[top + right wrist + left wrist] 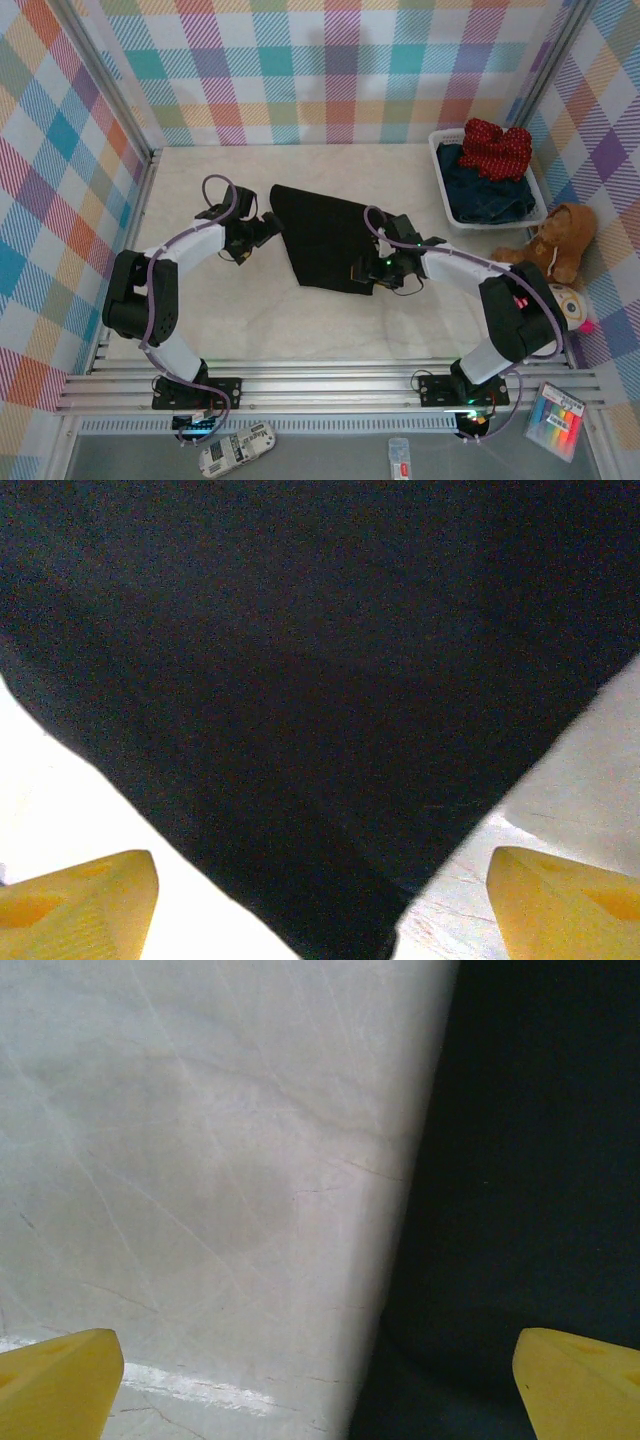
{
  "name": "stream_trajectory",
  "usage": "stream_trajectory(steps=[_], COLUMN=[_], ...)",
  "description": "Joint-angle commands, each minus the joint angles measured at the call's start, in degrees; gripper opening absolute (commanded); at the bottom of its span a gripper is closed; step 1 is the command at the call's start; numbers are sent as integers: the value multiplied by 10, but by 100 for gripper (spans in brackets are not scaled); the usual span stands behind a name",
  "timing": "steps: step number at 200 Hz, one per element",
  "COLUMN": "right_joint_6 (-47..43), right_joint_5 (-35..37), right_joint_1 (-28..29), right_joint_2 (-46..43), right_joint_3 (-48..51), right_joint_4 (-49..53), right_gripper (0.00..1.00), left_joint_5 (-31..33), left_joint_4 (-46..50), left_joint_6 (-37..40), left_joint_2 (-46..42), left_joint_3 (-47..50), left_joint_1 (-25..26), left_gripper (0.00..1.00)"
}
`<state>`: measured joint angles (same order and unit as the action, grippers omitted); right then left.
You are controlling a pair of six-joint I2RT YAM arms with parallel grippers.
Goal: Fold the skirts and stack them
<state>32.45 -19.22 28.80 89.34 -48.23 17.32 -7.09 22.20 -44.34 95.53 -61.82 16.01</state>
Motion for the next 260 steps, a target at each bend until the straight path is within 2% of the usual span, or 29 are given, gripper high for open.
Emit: stream_trajectory(steps=[1, 20, 30, 51, 68, 80, 94, 108, 130, 160, 174, 209, 225, 240, 260], right_joint_6=[13, 10, 13, 19, 17, 17, 20, 31, 56, 17, 3, 6, 2, -7, -28], right_joint_5=[-46, -50, -51, -63, -65, -53, -30, -15, -39, -90, -89, -106, -88, -78, -111], right_joint_1=[14, 16, 15, 13, 14, 11, 0, -27, -102, -185, -200, -202, -203, -205, -206], right_joint_2=[10, 9, -4, -36, -51, -61, -78, -96, -113, -69, -52, -48, -54, -62, -73], right_joint_3=[-42, -86, -108, -160, -196, -202, -191, -158, -97, -74, -76, -73, -78, -88, -111], right_joint_4=[-59, -50, -48, -53, -40, -30, -19, -18, -19, 42, 65, 46, 51, 58, 55], right_gripper=[32, 6, 0, 0, 0, 0, 0, 0, 0, 0, 0, 0, 0, 0, 0], left_joint_5=[-13, -8, -3, -10, -54, -82, -85, -69, -47, -63, -75, -116, -137, -121, -87], left_joint_4=[-5, -2, 1, 5, -12, -29, -35, -29, 2, 27, 30, -10, -38, -28, -28], left_joint_6=[-7, -6, -6, -14, -33, -48, -59, -57, -33, -8, -6, -6, 26, 82, 178], left_joint_2=[3, -4, -9, -19, -22, -24, -31, -40, -41, -26, -19, -3, 5, 9, -7], left_joint_3=[-15, -15, -14, -11, -10, -10, -10, -13, -30, -47, -50, -45, -49, -62, -63], left_joint_1=[7, 7, 7, 7, 6, 6, 5, 5, 5, 6, 7, 24, 42, 66, 111], left_gripper=[100, 100, 100, 100, 100, 100, 100, 100, 100, 100, 100, 98, 95, 91, 89])
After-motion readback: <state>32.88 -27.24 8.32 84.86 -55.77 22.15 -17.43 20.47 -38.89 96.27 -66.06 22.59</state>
